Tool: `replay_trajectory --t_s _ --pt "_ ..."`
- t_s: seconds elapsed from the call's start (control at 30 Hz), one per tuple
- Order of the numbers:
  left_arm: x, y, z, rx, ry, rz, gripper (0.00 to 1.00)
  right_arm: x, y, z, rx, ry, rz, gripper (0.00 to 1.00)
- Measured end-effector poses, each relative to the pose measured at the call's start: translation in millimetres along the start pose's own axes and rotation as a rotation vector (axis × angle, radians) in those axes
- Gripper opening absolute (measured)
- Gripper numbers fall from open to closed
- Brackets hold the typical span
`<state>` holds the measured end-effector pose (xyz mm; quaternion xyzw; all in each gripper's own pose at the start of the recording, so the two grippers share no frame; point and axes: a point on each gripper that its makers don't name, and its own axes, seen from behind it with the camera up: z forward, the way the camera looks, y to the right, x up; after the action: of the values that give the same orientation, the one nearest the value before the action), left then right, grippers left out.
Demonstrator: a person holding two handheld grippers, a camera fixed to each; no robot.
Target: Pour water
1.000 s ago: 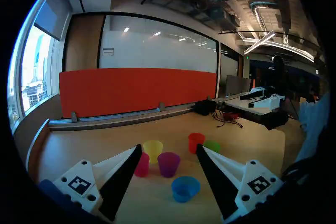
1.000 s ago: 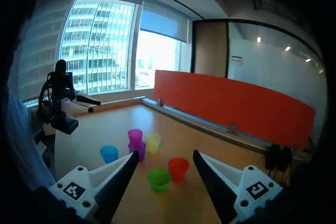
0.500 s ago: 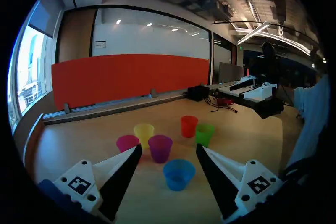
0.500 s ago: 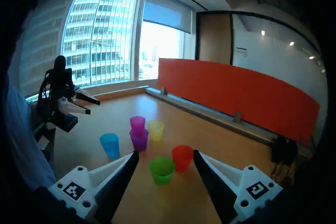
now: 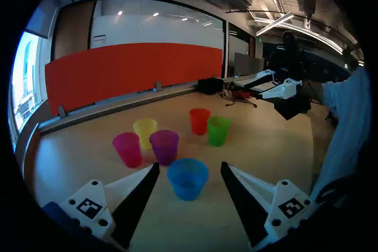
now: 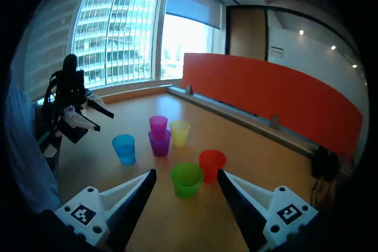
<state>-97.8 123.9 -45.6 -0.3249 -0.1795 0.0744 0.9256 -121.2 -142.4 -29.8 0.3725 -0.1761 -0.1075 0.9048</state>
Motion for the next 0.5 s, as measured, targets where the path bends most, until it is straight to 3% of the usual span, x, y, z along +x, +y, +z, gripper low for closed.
replay_trajectory --t_s 0.5 --pt "-50.5 1.7 17.8 -0.038 -0.167 0.022 0.96 -25.9 -4.3 24.1 0.037 -0.056 -0.021 1.0"
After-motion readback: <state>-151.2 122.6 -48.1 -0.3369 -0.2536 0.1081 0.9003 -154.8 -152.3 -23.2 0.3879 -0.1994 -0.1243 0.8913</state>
